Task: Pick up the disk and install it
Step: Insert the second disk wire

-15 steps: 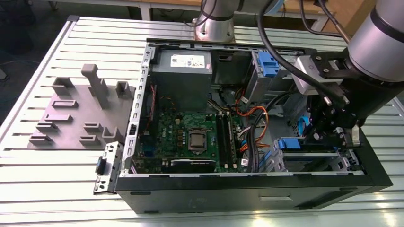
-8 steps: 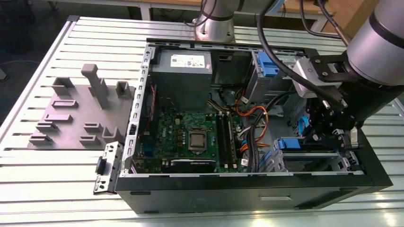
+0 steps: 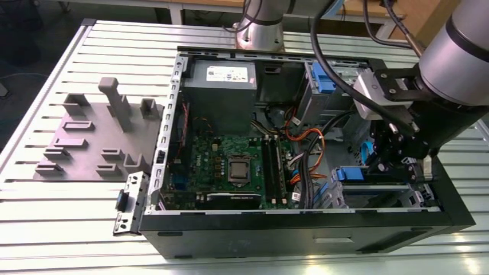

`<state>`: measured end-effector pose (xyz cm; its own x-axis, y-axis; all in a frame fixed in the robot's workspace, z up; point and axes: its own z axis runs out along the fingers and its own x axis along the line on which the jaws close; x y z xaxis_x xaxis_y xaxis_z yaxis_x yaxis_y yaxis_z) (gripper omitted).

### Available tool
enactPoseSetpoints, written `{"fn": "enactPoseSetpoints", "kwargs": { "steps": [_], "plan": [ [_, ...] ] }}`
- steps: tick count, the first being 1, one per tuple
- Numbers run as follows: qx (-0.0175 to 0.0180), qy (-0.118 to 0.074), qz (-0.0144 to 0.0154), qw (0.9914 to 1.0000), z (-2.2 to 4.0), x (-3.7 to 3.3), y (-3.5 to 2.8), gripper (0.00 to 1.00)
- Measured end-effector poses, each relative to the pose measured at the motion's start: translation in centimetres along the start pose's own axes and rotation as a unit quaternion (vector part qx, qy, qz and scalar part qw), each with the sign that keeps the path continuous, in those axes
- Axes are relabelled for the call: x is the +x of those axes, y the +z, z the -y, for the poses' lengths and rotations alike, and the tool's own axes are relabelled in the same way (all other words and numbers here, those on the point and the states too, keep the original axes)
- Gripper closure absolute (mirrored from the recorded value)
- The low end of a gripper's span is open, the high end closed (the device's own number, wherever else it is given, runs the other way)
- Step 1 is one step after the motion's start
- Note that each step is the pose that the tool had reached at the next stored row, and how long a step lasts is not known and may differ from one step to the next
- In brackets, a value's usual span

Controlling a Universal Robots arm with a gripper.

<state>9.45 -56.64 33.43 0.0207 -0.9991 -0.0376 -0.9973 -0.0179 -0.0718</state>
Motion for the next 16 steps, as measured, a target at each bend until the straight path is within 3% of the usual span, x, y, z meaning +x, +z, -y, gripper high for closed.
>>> {"fn": "enactPoseSetpoints", "kwargs": {
  "steps": [16],
  "plan": [
    [0.0002,0.004,0.0014,0.99999,0.05,0.15,0.45,0.84]
  ]
}}
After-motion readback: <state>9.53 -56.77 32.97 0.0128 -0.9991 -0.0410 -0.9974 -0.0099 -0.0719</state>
